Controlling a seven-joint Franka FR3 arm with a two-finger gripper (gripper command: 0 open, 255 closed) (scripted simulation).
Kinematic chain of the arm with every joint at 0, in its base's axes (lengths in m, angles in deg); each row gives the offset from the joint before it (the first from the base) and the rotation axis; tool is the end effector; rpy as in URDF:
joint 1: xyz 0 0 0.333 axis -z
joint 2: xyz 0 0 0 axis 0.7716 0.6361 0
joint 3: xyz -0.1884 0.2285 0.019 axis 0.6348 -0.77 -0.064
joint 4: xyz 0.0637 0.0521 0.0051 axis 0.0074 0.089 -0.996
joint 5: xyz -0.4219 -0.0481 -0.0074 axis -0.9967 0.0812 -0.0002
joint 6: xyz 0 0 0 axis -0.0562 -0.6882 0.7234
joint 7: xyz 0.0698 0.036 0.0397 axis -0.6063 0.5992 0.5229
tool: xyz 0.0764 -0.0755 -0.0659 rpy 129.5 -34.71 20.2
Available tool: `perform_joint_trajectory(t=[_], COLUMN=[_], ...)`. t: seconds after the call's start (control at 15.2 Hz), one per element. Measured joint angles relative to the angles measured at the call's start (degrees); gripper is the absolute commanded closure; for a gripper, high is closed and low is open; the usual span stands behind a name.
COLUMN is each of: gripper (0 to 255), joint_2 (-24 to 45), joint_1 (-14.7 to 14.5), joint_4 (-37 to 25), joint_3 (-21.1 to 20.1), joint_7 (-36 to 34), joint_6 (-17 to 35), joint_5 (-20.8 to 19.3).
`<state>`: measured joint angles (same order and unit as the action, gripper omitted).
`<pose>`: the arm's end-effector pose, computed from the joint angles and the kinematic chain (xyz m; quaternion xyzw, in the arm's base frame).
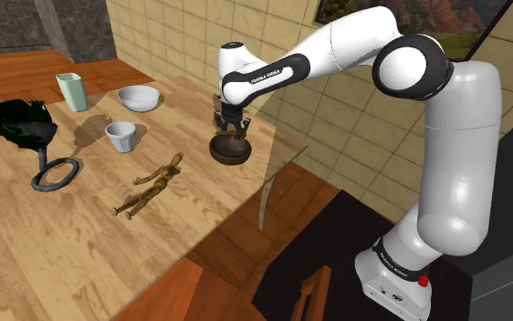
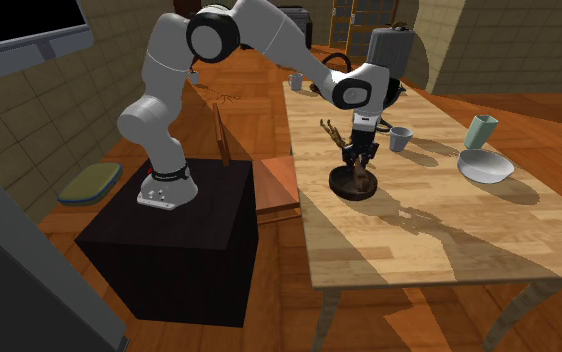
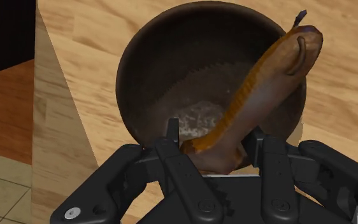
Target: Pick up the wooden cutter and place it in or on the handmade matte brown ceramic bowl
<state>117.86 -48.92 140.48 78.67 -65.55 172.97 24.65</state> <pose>0.6929 0.0543 0.2383 0.8531 -0.5175 0.0296 0.0591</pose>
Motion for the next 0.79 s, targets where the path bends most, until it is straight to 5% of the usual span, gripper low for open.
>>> perform_joint_trajectory(t=[0.73,0.79], gripper=[255,0], joint_2=[2.0,2.0], joint_1=[-0.2,-0.2], joint_4=[0.9,0.9], joint_3=[0.3,0.3], joint_7=[-0.7,-0.7], joint_6=[2.8,2.9], joint_5=[-0.6,-0.6])
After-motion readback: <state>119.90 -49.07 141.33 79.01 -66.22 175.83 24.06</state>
